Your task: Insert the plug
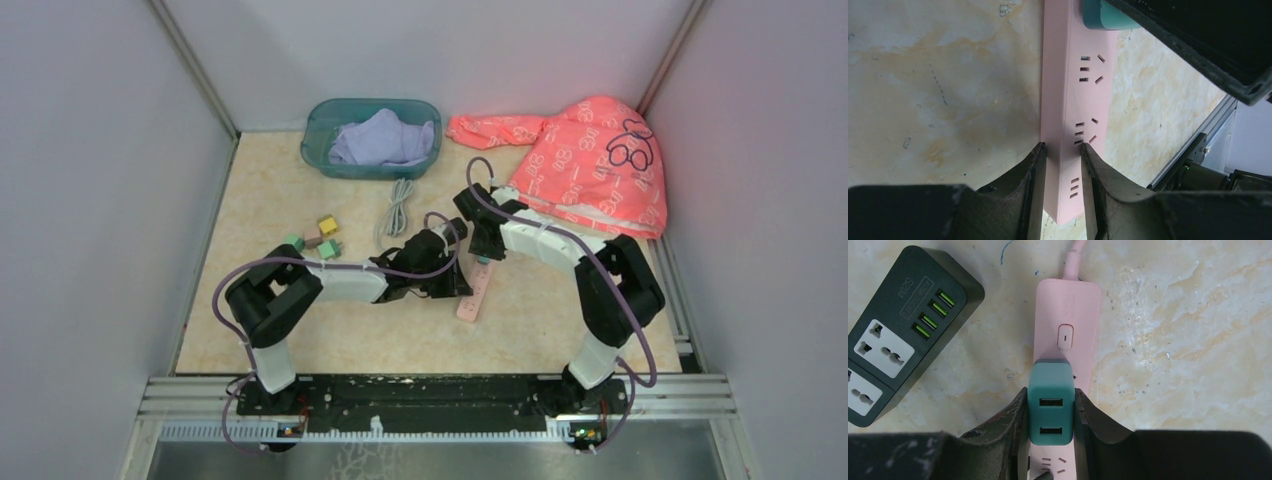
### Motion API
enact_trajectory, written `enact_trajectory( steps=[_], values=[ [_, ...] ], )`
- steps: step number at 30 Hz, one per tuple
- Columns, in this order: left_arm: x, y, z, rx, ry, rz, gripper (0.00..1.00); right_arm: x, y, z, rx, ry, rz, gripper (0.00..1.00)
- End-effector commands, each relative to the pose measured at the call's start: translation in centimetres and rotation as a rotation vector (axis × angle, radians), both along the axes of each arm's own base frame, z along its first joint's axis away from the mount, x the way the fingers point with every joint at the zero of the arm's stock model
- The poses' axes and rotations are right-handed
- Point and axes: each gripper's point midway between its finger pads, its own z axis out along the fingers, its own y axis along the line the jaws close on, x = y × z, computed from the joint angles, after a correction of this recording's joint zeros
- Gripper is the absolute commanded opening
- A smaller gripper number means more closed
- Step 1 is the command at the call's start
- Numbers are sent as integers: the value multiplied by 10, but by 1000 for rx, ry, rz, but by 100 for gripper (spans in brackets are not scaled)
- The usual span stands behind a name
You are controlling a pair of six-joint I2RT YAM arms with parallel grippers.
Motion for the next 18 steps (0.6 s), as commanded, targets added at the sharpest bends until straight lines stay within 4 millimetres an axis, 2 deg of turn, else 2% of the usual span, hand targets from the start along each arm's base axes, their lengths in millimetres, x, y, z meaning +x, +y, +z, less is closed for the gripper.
enact_trajectory(
  steps=[1, 14, 18],
  values=[
    [-29, -2, -14, 13, 66, -57, 36, -32, -27, -62, -146, 179, 17, 0],
    [-29, 1, -14, 16, 59, -45, 35, -53, -34, -107, -225, 306, 41, 0],
    [-29, 1, -13, 16, 57, -42, 35, -59, -31, -115, -215, 321, 49, 0]
  ],
)
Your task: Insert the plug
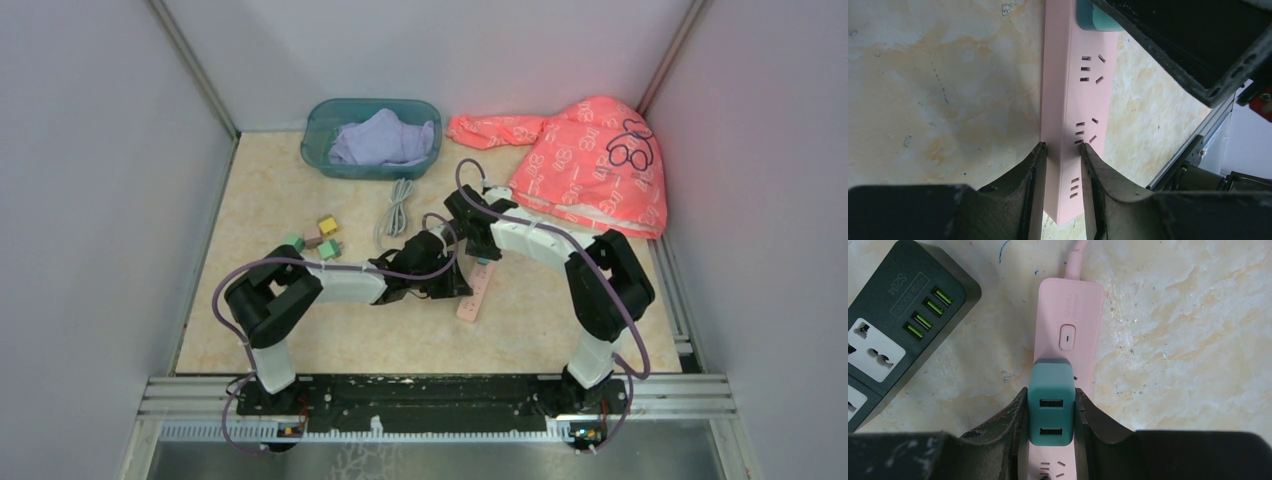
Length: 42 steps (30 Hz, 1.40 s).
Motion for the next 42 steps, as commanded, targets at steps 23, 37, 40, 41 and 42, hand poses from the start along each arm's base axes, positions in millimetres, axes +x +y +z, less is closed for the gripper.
enact_trajectory(
  steps=[23, 37, 40, 41, 42],
  values=[
    [-11, 42, 17, 80, -88, 76, 56, -25, -9, -66, 17, 144, 68, 1],
    [4, 107, 29, 221, -172, 231, 72, -2, 10, 21, 155, -62, 103, 40],
    [9, 125, 31, 240, -170, 277, 73, 2, 12, 38, 175, -102, 114, 52],
    [12, 131, 33, 240, -170, 296, 74, 2, 12, 43, 182, -114, 118, 58],
    [14, 138, 34, 244, -169, 313, 74, 2, 13, 46, 187, -119, 122, 59]
  ],
)
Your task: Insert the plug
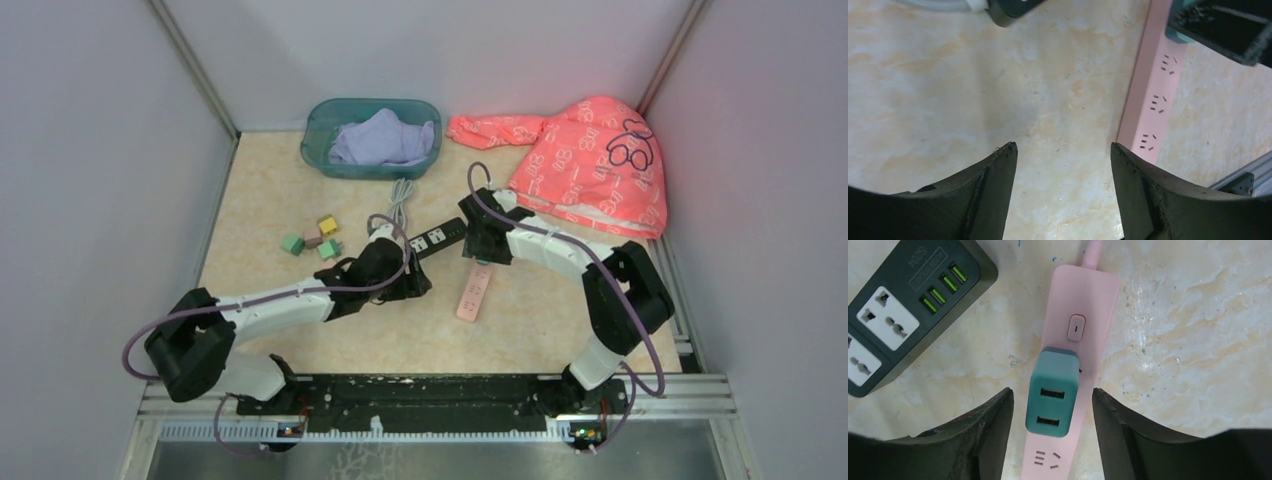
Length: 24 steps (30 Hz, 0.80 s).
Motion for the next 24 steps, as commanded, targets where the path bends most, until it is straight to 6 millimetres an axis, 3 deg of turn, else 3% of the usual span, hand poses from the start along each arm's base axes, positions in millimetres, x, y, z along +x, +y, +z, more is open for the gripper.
enact_trajectory(
  steps=[1, 14, 24],
  values=[
    [9, 37, 2, 55, -13, 96, 75, 5, 6, 37, 69, -82, 36, 60],
    [37, 130, 28, 155, -72, 362, 85, 0, -5, 87, 120, -305, 148, 95],
    [50, 191, 19, 238, -16, 588, 92, -1, -13, 111, 137, -472, 203, 99]
  ],
)
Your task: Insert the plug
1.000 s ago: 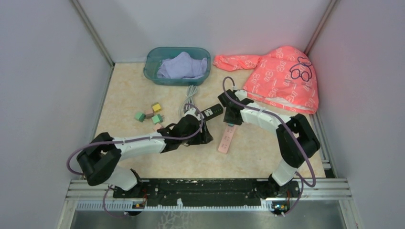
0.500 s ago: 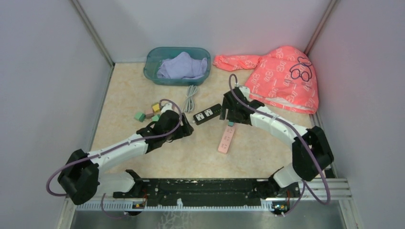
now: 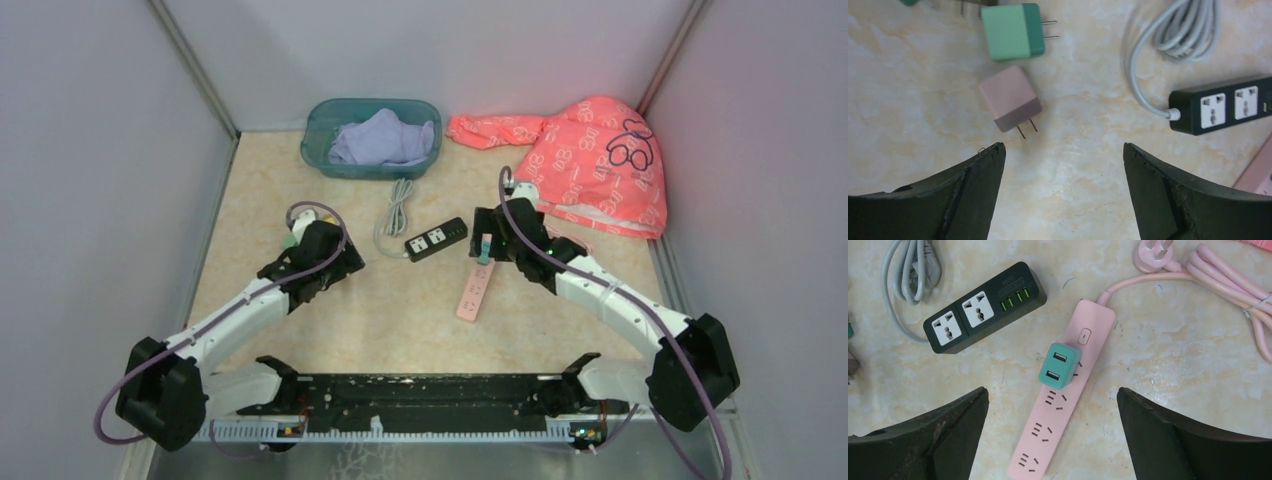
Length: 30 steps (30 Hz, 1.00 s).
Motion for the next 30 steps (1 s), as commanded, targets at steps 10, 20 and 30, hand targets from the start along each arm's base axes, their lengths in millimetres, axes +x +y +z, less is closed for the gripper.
enact_trajectory(
  steps=[10, 20, 30],
  values=[
    [12, 41, -22, 88, 103, 248, 96, 2, -11, 24, 38, -177, 4, 99],
    [26, 39, -43, 120, 141, 272, 84, -2, -15, 21, 30, -178, 2, 99],
    [27, 42, -58, 159, 171, 268, 76, -5, -13, 15, 33, -164, 21, 99]
  ],
)
